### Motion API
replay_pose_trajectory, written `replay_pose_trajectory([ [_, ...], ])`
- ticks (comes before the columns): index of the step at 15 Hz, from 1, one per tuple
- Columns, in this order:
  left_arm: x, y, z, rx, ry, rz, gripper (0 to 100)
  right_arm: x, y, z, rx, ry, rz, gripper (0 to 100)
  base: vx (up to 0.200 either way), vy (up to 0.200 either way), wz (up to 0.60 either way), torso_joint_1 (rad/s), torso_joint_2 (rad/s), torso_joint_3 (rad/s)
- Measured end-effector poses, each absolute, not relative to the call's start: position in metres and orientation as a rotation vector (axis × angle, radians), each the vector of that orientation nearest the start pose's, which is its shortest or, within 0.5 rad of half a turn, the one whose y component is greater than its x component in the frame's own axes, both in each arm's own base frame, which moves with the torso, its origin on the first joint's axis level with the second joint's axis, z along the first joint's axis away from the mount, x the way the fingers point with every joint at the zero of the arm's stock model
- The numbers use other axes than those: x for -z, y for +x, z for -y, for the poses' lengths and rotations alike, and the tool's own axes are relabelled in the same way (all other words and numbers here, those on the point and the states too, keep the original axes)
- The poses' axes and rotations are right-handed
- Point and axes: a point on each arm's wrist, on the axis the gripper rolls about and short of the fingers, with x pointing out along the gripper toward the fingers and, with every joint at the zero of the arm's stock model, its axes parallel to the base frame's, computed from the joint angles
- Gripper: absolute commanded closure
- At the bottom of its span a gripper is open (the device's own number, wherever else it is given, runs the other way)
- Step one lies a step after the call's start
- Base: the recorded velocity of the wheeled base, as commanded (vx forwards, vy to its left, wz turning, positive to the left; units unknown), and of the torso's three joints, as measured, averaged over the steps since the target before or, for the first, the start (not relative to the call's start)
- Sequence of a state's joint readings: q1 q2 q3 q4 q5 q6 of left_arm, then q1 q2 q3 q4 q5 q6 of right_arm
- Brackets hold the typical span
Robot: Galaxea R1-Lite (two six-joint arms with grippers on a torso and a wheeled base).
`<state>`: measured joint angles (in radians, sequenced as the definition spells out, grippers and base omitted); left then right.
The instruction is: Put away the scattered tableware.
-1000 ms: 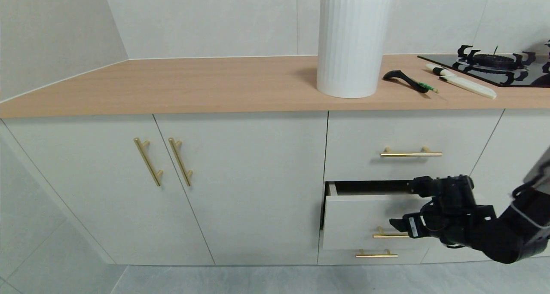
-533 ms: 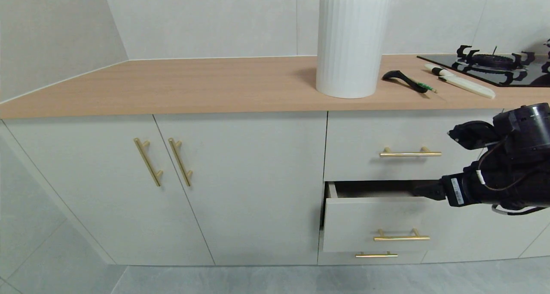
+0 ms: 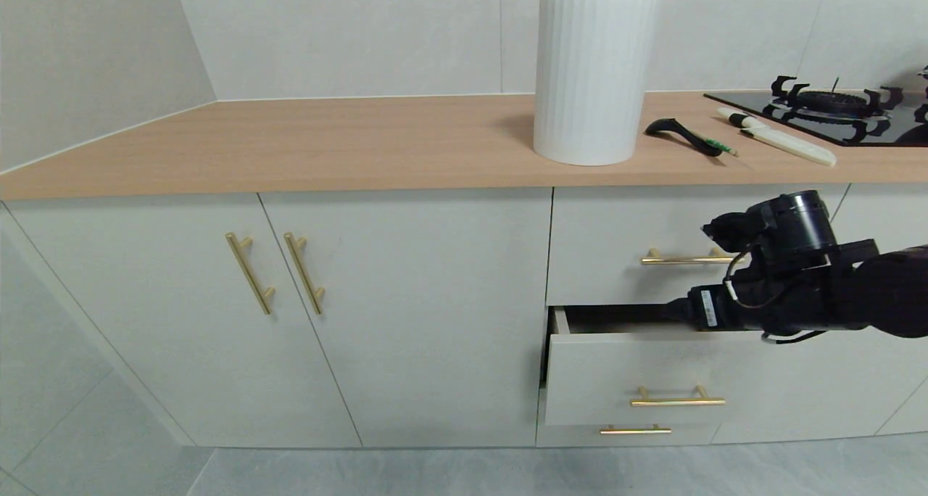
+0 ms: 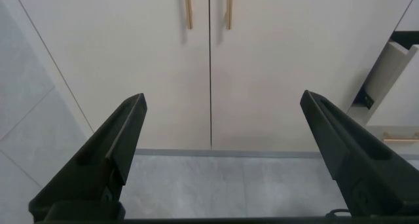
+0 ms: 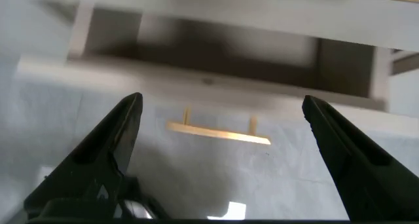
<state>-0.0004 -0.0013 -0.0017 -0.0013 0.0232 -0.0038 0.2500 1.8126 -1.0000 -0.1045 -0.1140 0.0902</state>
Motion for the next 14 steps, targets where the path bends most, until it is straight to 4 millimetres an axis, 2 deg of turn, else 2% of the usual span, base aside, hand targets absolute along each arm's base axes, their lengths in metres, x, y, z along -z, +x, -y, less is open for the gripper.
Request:
replay_pose_trajectory([
  [3, -0.076, -0.023, -0.001, -0.023, -0.004, 0.004, 0, -0.123, 0.338, -0.085, -0.07, -0.03, -0.679, 0, 0.0, 0.0, 0.0, 0.0, 0.0, 0.0],
  [7, -0.076, -0.023, -0.001, -0.023, -0.004, 0.004, 0, -0.093, 0.354, -0.089, -0.014, -0.054, -0.687, 0, 0.0, 0.0, 0.0, 0.0, 0.0, 0.0],
  [10, -0.076, -0.023, -0.001, -0.023, -0.004, 0.004, 0, -0.082, 0.358, -0.09, -0.011, -0.058, -0.702, 0, 0.0, 0.0, 0.0, 0.0, 0.0, 0.0],
  [14, -0.076, -0.023, -0.001, -0.022, -0.004, 0.004, 0, -0.081, 0.355, -0.089, -0.014, -0.066, -0.724, 0, 0.0, 0.0, 0.0, 0.0, 0.0, 0.0],
])
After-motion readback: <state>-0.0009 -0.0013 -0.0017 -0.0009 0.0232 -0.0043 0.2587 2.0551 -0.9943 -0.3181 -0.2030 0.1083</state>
